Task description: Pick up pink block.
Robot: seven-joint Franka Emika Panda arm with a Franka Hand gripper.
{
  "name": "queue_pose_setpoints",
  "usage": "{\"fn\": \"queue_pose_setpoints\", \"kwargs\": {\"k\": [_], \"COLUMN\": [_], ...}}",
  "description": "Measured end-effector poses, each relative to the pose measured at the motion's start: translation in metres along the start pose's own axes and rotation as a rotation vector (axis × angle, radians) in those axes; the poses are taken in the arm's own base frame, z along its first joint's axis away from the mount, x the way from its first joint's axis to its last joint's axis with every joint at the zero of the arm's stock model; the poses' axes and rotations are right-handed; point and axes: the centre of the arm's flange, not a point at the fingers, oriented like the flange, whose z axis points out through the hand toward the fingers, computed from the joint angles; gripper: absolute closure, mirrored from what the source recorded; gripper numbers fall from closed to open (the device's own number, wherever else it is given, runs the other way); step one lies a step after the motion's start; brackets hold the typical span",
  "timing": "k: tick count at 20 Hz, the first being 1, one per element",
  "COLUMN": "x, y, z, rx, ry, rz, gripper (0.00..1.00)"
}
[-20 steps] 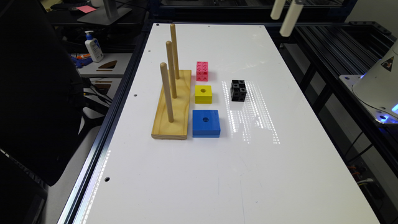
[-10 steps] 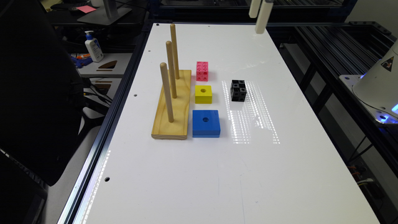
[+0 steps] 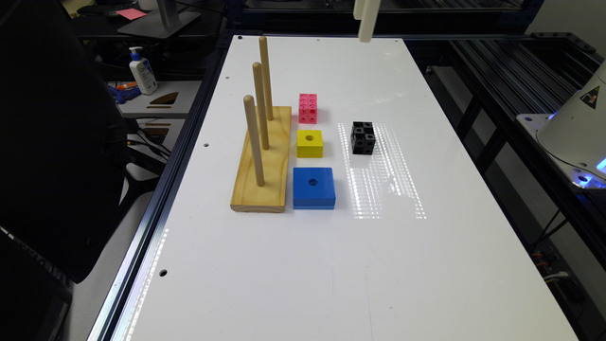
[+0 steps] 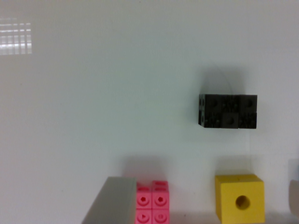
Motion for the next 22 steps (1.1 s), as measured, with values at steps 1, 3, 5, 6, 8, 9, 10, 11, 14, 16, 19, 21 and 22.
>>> {"fn": "queue_pose_setpoints", "kwargs": {"k": [1, 3, 5, 6, 8, 9, 10, 11, 14, 16, 19, 21, 22], "x": [0.006, 0.017, 0.027, 0.031, 0.036, 0.038, 0.039, 0.039, 0.039, 0.045, 0.052, 0.054, 0.054], "y": [-0.003, -0.012, -0.020, -0.023, -0.027, -0.029, -0.029, -0.029, -0.029, -0.023, -0.014, -0.012, -0.011], "z": [0.000, 0.001, 0.004, 0.006, 0.009, 0.011, 0.011, 0.011, 0.011, 0.009, 0.008, 0.008, 0.008], "rx": [0.001, 0.004, 0.005, 0.004, 0.002, 0.002, 0.001, 0.001, 0.002, 0.001, 0.001, 0.001, 0.001], "ry": [0.001, 0.004, 0.003, 0.002, -0.001, -0.002, -0.002, -0.002, -0.001, 0.004, 0.007, 0.007, 0.007], "rz": [0.000, -0.001, -0.001, -0.001, -0.001, -0.001, -0.001, -0.001, 0.000, 0.001, 0.000, -0.001, -0.001], "gripper": [0.00, 0.00, 0.00, 0.00, 0.00, 0.00, 0.00, 0.00, 0.00, 0.00, 0.00, 0.00, 0.00]}}
